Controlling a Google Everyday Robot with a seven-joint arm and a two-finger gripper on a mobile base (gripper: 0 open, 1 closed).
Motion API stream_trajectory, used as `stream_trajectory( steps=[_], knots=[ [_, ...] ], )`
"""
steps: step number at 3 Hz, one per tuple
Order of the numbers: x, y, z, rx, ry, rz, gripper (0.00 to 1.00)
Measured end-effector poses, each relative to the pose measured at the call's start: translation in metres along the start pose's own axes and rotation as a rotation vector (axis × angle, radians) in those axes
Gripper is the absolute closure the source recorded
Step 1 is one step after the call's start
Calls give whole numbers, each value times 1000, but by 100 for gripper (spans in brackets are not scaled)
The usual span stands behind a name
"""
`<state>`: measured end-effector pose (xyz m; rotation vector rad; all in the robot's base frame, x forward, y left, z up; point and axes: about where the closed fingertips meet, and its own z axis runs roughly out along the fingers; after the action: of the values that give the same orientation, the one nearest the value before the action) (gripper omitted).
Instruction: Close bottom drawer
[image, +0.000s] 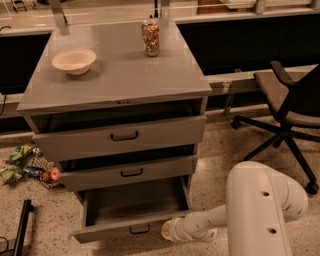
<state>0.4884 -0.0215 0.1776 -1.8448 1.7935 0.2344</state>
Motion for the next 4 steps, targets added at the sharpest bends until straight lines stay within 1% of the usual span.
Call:
stream_trajectory(
  steps=[1, 2, 3, 4],
  knots=[
    [10, -14, 11, 71, 0, -31, 100],
    [22, -28, 18, 113, -4, -40, 100],
    [42, -44, 28, 146, 6, -45, 100],
    [59, -65, 38, 173, 11, -58, 100]
  ],
)
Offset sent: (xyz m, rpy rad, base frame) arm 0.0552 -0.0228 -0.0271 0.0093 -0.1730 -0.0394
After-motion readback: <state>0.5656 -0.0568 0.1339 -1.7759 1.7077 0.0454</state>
